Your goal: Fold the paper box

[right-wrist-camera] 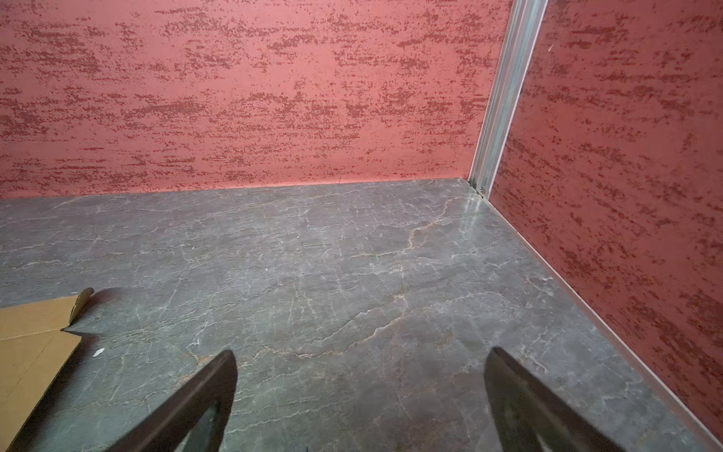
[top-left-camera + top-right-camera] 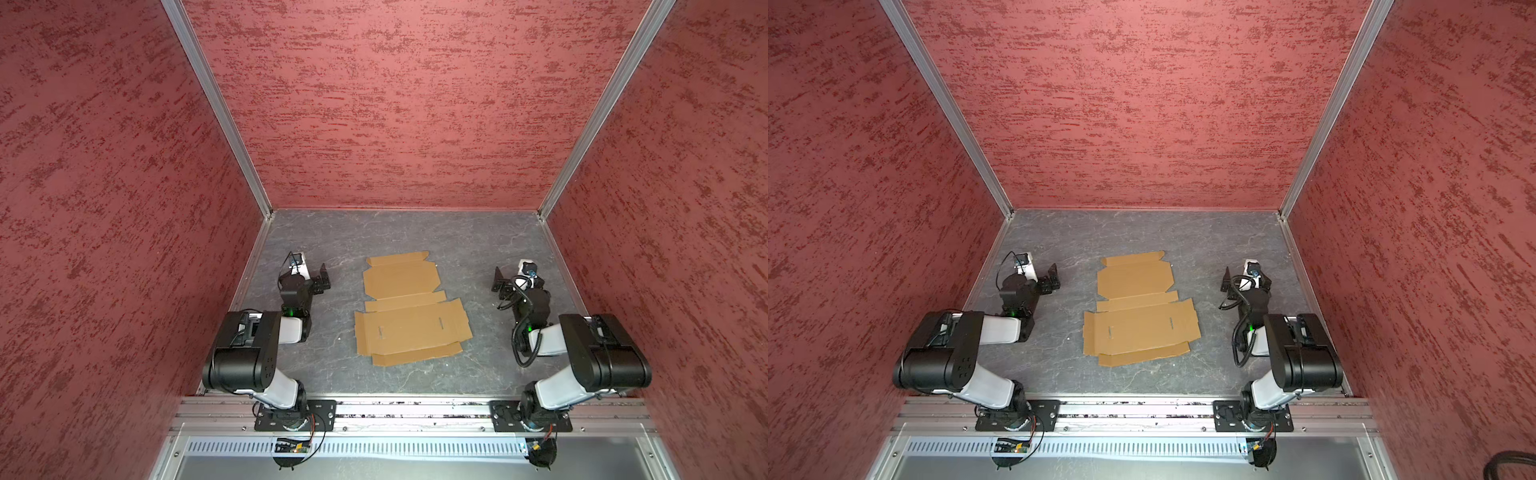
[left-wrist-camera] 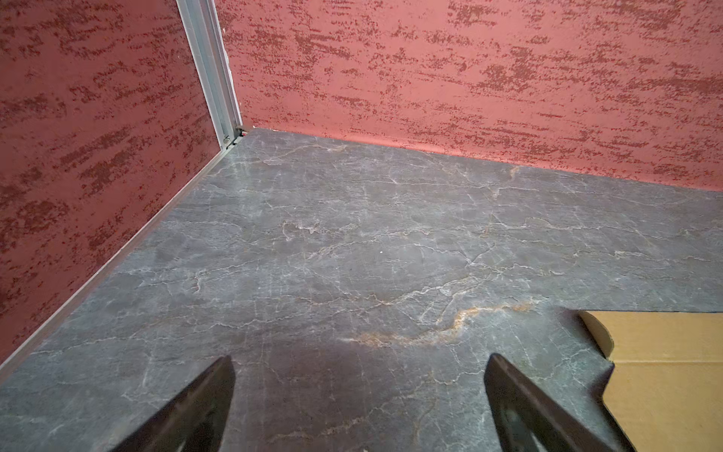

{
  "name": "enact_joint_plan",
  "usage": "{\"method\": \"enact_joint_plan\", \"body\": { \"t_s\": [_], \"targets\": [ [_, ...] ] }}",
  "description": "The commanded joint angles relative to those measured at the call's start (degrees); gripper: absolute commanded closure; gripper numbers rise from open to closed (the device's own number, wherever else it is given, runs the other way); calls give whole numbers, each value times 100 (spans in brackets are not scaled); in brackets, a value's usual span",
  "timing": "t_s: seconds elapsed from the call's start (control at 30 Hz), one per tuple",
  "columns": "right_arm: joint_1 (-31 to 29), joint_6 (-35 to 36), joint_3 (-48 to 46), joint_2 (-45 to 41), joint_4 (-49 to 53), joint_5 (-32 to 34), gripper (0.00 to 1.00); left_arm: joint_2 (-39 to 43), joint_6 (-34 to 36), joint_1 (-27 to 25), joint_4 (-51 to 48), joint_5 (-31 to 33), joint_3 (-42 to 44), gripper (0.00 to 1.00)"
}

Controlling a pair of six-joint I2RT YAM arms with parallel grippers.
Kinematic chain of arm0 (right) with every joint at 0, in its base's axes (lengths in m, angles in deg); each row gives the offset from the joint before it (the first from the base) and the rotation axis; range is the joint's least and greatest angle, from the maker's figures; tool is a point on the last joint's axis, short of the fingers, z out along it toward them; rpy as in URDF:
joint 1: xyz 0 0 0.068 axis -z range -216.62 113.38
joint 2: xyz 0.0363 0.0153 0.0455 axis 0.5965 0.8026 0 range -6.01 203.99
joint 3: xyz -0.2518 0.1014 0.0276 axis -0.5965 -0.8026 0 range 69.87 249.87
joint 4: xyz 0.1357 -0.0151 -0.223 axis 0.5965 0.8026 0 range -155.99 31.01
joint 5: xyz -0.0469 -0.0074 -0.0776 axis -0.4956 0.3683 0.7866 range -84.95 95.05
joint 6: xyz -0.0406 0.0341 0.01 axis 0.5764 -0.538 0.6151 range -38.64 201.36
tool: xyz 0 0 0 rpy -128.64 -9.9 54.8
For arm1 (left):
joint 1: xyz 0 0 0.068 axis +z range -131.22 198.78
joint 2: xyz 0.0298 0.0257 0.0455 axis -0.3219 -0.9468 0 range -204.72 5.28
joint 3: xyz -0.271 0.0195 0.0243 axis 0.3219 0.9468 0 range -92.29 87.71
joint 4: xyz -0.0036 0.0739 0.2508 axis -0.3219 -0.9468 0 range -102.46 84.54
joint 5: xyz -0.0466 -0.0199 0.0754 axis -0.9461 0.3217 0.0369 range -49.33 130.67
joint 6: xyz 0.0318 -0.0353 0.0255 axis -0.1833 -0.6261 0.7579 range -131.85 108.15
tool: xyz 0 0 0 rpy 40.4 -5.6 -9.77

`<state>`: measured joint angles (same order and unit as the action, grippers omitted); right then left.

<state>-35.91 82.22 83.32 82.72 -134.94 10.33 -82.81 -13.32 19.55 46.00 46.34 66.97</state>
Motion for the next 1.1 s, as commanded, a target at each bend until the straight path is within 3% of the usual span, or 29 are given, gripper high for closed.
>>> {"method": "enact_joint_plan", "body": {
  "t_s": [0.0,0.93,1.0,1.07],
  "targets": [
    [21,-38,90,10,-93,-54,1,12,18,-14,145,30,-24,0],
    [76,-86,172,-29,85,-120,1,68,24,-16,150,30,3,0],
    [70,-58,200,-442,517,-227,1,408,26,-30,-298,75,-78,0],
    [72,-150,414,-1206,1580,-273,1,974,-81,-40,-1262,289,-375,0]
  ]
}}
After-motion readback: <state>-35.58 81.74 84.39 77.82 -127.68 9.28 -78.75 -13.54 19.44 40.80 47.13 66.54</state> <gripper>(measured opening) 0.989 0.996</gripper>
